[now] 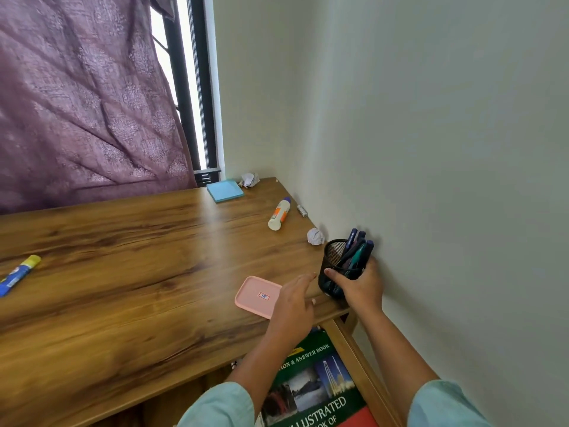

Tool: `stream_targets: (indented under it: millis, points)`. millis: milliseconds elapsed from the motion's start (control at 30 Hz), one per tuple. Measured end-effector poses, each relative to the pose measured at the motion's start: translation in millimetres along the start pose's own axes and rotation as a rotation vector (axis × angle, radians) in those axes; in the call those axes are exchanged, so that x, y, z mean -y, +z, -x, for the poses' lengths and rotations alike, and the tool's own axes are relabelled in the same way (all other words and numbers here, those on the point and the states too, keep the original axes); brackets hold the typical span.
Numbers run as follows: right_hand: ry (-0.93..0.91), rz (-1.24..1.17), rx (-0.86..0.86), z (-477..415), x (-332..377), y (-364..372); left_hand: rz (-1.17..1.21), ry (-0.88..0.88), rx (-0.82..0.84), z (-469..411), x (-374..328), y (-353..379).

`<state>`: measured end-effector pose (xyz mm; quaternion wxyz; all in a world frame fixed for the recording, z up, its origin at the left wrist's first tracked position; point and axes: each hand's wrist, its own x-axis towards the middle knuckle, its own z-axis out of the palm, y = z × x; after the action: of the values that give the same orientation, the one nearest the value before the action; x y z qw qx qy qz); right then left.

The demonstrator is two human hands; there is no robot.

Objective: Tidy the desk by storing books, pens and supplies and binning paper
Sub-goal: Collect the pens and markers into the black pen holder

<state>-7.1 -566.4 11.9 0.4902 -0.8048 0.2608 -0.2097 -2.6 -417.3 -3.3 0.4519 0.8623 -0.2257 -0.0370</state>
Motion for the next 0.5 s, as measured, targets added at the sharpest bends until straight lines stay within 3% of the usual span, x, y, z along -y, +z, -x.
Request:
stream_targets:
  millis: [300,500]
  points:
    - [-0.045,0.163,-0.038,17.7,-4.3,5.9,0.016,-0.104,-0.047,7.7,3.5,5.3]
    - [0.045,0.107,0.128,52.6,1.9,-0.8,0.011,-0.189,-0.105,41.0,-6.7,-3.3]
